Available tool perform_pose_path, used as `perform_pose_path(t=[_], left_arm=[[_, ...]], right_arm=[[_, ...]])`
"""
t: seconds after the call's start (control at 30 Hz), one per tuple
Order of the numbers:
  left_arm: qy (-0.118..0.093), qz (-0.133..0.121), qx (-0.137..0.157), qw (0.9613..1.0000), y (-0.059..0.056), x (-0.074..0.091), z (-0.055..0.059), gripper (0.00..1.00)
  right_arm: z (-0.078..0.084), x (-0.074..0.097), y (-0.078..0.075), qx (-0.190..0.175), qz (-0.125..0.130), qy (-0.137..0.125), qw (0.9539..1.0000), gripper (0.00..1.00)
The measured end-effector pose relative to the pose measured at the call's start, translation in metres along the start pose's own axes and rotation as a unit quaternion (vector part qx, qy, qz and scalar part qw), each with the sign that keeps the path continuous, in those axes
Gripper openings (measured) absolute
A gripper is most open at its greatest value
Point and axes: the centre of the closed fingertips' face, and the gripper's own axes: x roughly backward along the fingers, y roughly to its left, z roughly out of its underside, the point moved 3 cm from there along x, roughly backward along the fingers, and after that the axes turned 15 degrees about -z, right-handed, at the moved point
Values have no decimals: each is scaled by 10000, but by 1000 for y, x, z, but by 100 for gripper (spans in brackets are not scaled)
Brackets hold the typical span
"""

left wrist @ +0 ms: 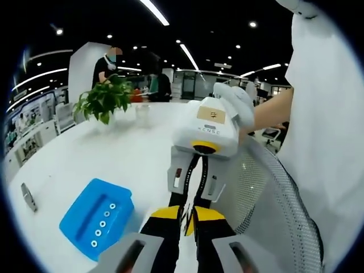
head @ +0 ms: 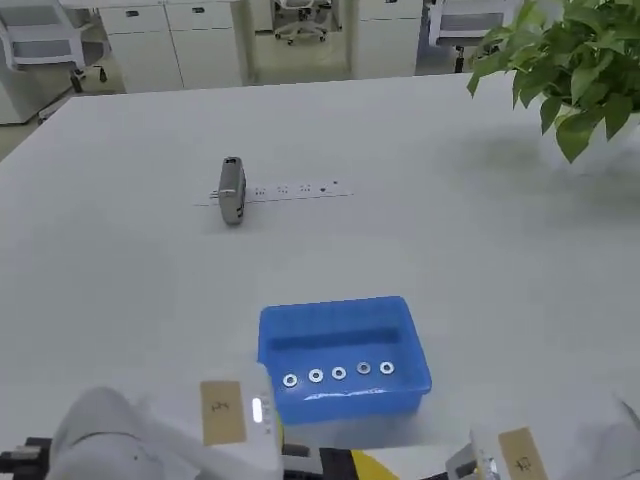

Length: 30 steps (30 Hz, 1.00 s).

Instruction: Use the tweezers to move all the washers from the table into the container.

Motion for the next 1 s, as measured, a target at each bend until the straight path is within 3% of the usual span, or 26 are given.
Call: perform_pose_path(t=[0.1, 0.47, 0.63, 0.73, 0.87, 1.0], left_arm=[[8, 51, -33, 10000, 0, 0, 0, 0], [108, 222, -399, 9989, -2, -5, -2, 0], [195, 183, -559, 9981, 1, -5, -1, 0], [354, 86, -789, 9962, 7, -4, 4, 0], [478, 57, -774, 9958, 13, -5, 10, 0], [571, 4, -741, 9956, 21, -3, 16, 0]], right_arm=[[0, 1, -1, 17, 62, 33, 10000, 4], [1, 3, 0, -65, 209, 44, 9998, 4], [3, 4, -3, -135, 285, 14, 9995, 4], [4, 4, -7, -171, 322, 13, 9993, 4], [6, -1, -13, -185, 338, 42, 9992, 4], [6, -1, -20, -335, 399, -144, 9985, 4]])
